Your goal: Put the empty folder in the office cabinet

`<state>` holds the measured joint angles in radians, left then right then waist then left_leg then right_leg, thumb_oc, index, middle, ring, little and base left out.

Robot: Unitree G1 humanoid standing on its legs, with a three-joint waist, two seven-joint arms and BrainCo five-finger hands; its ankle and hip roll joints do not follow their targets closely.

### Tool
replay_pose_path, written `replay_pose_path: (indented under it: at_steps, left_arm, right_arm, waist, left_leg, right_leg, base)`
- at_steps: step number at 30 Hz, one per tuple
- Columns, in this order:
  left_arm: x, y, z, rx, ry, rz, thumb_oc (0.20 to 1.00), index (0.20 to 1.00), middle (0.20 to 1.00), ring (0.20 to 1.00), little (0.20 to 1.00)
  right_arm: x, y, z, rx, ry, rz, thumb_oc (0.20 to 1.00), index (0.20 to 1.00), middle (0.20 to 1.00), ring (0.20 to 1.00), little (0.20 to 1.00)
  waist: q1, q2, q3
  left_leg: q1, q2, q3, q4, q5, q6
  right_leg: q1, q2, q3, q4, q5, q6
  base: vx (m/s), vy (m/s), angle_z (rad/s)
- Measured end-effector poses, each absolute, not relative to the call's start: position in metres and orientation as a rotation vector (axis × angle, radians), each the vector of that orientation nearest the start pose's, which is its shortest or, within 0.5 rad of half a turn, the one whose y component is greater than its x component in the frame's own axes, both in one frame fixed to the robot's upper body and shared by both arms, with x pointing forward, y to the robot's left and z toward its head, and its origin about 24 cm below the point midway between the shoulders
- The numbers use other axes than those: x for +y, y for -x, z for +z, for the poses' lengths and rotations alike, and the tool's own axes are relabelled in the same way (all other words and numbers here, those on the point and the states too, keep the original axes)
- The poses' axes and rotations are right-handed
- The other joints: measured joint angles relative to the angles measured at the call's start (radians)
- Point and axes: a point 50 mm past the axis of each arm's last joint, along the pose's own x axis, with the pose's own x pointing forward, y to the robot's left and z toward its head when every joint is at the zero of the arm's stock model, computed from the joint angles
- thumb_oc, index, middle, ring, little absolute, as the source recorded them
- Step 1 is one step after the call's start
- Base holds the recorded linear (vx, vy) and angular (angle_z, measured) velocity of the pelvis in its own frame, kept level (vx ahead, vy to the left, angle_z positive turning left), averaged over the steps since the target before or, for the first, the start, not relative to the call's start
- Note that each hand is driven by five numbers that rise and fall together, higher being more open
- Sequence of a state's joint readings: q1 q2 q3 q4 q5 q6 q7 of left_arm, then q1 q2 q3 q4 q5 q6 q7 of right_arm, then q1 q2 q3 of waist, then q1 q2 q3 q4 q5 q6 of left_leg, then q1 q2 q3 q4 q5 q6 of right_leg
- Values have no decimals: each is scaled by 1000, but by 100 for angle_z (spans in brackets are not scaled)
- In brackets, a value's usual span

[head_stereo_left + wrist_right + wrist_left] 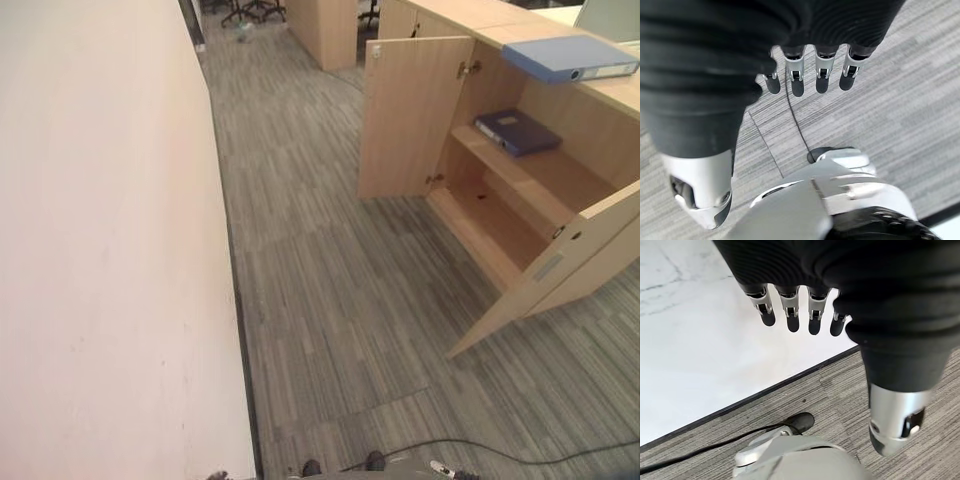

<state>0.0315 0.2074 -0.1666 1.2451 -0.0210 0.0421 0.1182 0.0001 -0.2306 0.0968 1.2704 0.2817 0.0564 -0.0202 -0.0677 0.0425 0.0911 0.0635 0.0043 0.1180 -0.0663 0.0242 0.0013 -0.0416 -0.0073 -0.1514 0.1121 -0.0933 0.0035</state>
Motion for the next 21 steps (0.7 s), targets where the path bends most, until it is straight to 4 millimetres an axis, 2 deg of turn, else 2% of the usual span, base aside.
replay_pose_path:
  at_steps: [7,10,11,12,13,14,15,17,18,19,20,21]
  left_arm:
    - [225,-70,-167,1300,-346,95,1000,1000,1000,1000,1000]
    - [227,-73,-167,1291,-353,101,1000,1000,1000,1000,1000]
    - [230,-80,-165,1274,-365,114,1000,1000,1000,1000,1000]
    - [234,-86,-162,1256,-377,127,1000,1000,1000,1000,1000]
    - [236,-89,-162,1250,-382,134,1000,1000,1000,1000,1000]
    - [237,-94,-160,1234,-388,142,1000,1000,1000,1000,1000]
    - [237,-102,-158,1211,-387,149,1000,1000,1000,1000,1000]
    - [238,-97,-159,1223,-390,170,1000,1000,1000,1000,1000]
    - [240,-93,-160,1236,-389,180,1000,1000,1000,1000,1000]
    - [240,-93,-160,1239,-385,190,1000,1000,1000,1000,1000]
    - [240,-84,-162,1262,-375,200,1000,1000,1000,1000,1000]
    - [239,-80,-163,1272,-374,200,1000,1000,1000,1000,1000]
  right_arm:
    - [-237,-85,-163,1282,66,-229,1000,1000,1000,1000,1000]
    - [-236,-86,-163,1279,63,-227,1000,1000,1000,1000,1000]
    - [-234,-95,-162,1259,61,-221,1000,1000,1000,1000,1000]
    - [-231,-98,-162,1254,57,-216,1000,1000,1000,1000,1000]
    - [-230,-101,-161,1245,55,-214,1000,1000,1000,1000,1000]
    - [-230,-101,-161,1245,56,-217,1000,1000,1000,1000,1000]
    - [-231,-101,-161,1242,60,-224,1000,1000,1000,1000,1000]
    - [-234,-96,-162,1260,74,-244,1000,1000,1000,1000,1000]
    - [-234,-92,-163,1272,73,-249,1000,1000,1000,1000,1000]
    - [-235,-92,-163,1274,76,-251,1000,1000,1000,1000,1000]
    - [-236,-89,-163,1282,76,-253,1000,1000,1000,1000,1000]
    - [-236,-89,-163,1282,78,-254,1000,1000,1000,1000,1000]
  waist:
    - [5,1,-2]
    - [22,-5,3]
    - [25,-31,24]
    - [28,-55,40]
    - [33,-71,46]
    - [34,-90,52]
    - [39,-100,73]
    - [54,-103,84]
    - [52,-103,83]
    - [54,-98,83]
    - [53,-87,80]
    - [55,-79,78]
  left_leg:
    - [-5,8,-12,2,3,-5]
    - [-10,14,-14,16,4,-18]
    - [-56,11,-15,98,1,-38]
    - [-98,4,-13,164,3,-44]
    - [-133,2,-8,215,21,-75]
    - [-180,0,-9,286,23,-81]
    - [-209,7,7,358,24,-82]
    - [-252,40,44,446,29,-83]
    - [-259,61,67,441,27,-85]
    - [-257,88,71,358,28,-86]
    - [-240,105,63,217,36,-88]
    - [-233,110,60,138,48,-107]
  right_leg:
    - [7,8,-17,-11,-6,-10]
    - [13,13,-24,-18,-7,-11]
    - [0,10,-34,8,-15,-18]
    - [-9,-10,-39,17,-20,-27]
    - [-10,-7,-52,18,-19,-35]
    - [-20,-30,-62,19,-16,-42]
    - [3,-29,-70,-4,-8,-58]
    - [51,-21,-90,-38,5,-99]
    - [66,-20,-105,-58,4,-100]
    - [69,-19,-108,-72,4,-100]
    - [84,-8,-109,-107,29,-96]
    - [92,-5,-109,-124,35,-85]
  base:
    - [53,-70,7]
    - [-59,-104,8]
    - [-111,-195,18]
    - [-70,-137,29]
    - [-40,-136,31]
    - [10,-76,35]
    - [28,-89,24]
    - [85,-31,28]
    - [156,12,35]
    - [242,66,28]
    - [355,81,18]
    - [271,68,18]
